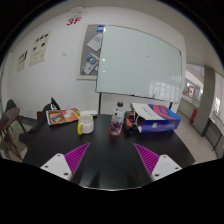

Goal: Pour water

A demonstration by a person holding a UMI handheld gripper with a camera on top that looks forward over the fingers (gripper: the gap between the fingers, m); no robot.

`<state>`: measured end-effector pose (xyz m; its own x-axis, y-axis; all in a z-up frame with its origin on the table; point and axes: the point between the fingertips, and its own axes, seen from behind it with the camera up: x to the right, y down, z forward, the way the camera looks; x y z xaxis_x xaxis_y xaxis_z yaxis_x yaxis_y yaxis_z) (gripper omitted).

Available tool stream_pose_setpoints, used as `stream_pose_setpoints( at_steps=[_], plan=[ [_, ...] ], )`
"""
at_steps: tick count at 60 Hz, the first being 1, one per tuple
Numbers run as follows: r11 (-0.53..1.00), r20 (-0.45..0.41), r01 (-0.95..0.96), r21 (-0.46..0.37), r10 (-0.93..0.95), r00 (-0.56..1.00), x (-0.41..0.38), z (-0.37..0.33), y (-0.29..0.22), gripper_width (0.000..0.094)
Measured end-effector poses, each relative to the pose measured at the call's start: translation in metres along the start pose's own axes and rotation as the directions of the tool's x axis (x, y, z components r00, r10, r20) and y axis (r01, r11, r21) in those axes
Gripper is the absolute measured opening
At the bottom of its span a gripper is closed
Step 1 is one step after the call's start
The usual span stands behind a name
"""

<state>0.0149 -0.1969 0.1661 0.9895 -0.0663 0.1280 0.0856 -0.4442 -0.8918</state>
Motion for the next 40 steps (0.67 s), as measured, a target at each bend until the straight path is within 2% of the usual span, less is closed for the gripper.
stream_pose_setpoints(
  at_steps=[18, 40],
  plan=[
    [1.000, 0.005, -0.017, 0.014, 0.017, 1.000, -0.016, -0.096, 0.019, 0.0846],
    [0.999, -0.023, -0.040, 0.021, 0.040, 0.999, -0.002, -0.115, 0.017, 0.0844]
  ],
)
